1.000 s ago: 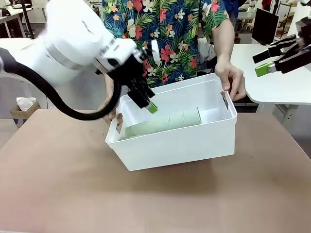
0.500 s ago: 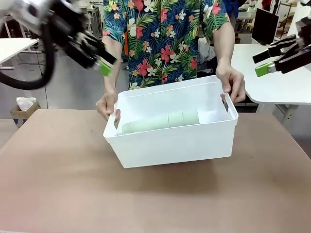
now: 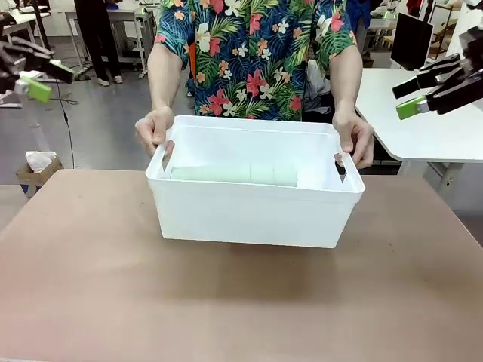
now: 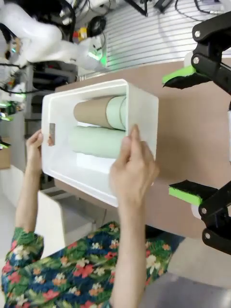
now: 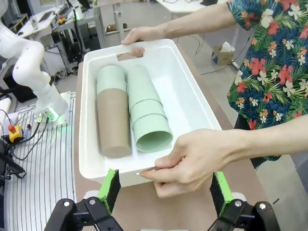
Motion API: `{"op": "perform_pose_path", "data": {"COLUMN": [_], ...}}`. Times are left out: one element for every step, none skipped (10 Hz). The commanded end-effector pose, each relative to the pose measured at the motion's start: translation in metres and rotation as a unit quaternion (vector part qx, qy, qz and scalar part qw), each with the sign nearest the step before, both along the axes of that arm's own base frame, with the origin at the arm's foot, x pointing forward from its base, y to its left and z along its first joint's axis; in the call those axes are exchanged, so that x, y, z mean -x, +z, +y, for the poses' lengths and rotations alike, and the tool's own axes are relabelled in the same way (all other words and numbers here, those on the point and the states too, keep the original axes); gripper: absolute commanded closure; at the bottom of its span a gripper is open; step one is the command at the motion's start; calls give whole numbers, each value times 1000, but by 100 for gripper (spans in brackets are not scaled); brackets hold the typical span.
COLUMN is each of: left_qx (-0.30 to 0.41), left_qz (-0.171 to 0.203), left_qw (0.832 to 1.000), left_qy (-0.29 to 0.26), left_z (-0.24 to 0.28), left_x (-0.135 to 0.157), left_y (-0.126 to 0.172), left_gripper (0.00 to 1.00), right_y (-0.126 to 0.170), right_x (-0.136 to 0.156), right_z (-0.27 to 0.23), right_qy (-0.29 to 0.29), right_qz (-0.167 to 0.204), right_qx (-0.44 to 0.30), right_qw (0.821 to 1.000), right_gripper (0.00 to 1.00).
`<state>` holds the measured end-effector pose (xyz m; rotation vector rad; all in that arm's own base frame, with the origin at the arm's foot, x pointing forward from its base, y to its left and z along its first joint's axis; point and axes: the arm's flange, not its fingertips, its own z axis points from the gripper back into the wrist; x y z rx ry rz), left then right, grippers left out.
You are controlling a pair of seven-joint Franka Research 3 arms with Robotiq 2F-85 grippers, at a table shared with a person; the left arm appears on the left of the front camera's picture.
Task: Stack the cups and store them in the basket.
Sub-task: Place the stack of Reusable plastic cups into the Pantry Basket.
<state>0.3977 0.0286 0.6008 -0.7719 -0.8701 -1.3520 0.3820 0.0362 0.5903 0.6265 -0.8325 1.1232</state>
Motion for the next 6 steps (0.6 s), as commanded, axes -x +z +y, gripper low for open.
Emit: {"op": "perform_pose_path", "data": {"left_qx": [27, 67, 7, 7, 7, 7], "left_qz": [-12, -6, 0, 0, 0, 0], "left_qw": [999, 998, 1000, 1000, 1000, 1000], "left_qy": [-16, -1, -4, -4, -4, -4], "left_z": [-1, -4, 7, 7, 7, 7], "left_x": [5, 8, 3, 3, 3, 3], "left_y": [-17, -16, -12, -12, -12, -12], "left_gripper": [0, 0, 0, 0, 0, 0], "right_y": [4, 4, 4, 4, 4, 4], "right_x": [0, 0, 0, 0, 0, 0], "right_z": [1, 1, 1, 1, 1, 1], "right_qy": [-2, -2, -2, -2, -2, -2], "right_qz": [4, 4, 4, 4, 4, 4], "right_qx": [-9, -9, -9, -9, -9, -9], "right_qw": [1000, 1000, 1000, 1000, 1000, 1000], "right_gripper": [0, 0, 0, 0, 0, 0]}}
